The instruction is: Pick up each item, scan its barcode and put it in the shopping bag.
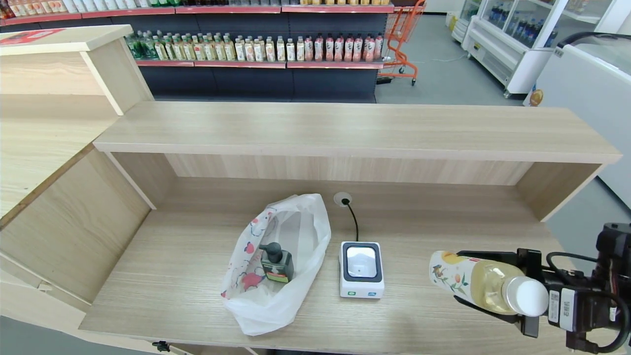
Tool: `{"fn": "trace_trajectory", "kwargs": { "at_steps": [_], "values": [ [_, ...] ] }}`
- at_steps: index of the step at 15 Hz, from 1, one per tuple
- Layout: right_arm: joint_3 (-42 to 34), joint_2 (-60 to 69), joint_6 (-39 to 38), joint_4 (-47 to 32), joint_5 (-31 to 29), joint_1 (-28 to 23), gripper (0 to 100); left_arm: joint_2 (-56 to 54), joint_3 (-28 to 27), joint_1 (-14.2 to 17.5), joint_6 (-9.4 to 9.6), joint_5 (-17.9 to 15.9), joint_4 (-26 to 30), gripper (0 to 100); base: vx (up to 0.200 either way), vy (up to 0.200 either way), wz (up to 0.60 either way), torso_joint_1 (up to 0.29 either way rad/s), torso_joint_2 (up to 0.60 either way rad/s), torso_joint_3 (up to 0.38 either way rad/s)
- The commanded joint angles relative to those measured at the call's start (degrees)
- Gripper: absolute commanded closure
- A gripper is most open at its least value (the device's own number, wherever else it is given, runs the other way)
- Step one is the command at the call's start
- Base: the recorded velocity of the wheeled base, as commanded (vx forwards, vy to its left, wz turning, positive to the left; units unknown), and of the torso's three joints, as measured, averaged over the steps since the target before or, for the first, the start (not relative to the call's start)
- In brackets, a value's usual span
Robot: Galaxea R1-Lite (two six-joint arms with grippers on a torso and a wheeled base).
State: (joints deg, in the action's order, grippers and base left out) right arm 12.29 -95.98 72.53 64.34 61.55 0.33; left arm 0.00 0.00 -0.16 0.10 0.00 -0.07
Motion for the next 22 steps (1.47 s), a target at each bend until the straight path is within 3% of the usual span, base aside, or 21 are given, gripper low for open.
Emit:
{"fn": "trace_trajectory", "kwargs": {
  "at_steps": [1, 4, 15, 22],
  "values": [
    [0.8, -3.9, 0.2, 0.1, 1.5, 1.4, 100, 0.1, 0.0, 0.0, -0.01, 0.0, 0.0, 0, 0.0, 0.0, 0.0, 0.0, 0.0, 0.0],
    [9.2, -9.8, 2.6, 0.3, 3.4, 4.3, 100, 0.0, 0.0, 0.0, -0.01, 0.0, 0.0, 0, 0.0, 0.0, 0.0, 0.0, 0.0, 0.0],
    [16.1, -19.9, 9.3, 0.5, 4.1, 10.3, 100, 0.0, 0.0, 0.1, -0.01, 0.0, 0.0, 0, 0.0, 0.0, 0.0, 0.0, 0.0, 0.0],
    [17.6, -22.9, 12.5, 0.6, 4.4, 10.0, 100, 0.0, 0.0, 0.0, -0.01, 0.0, 0.0, 0, 0.0, 0.0, 0.0, 0.0, 0.0, 0.0]
  ]
}}
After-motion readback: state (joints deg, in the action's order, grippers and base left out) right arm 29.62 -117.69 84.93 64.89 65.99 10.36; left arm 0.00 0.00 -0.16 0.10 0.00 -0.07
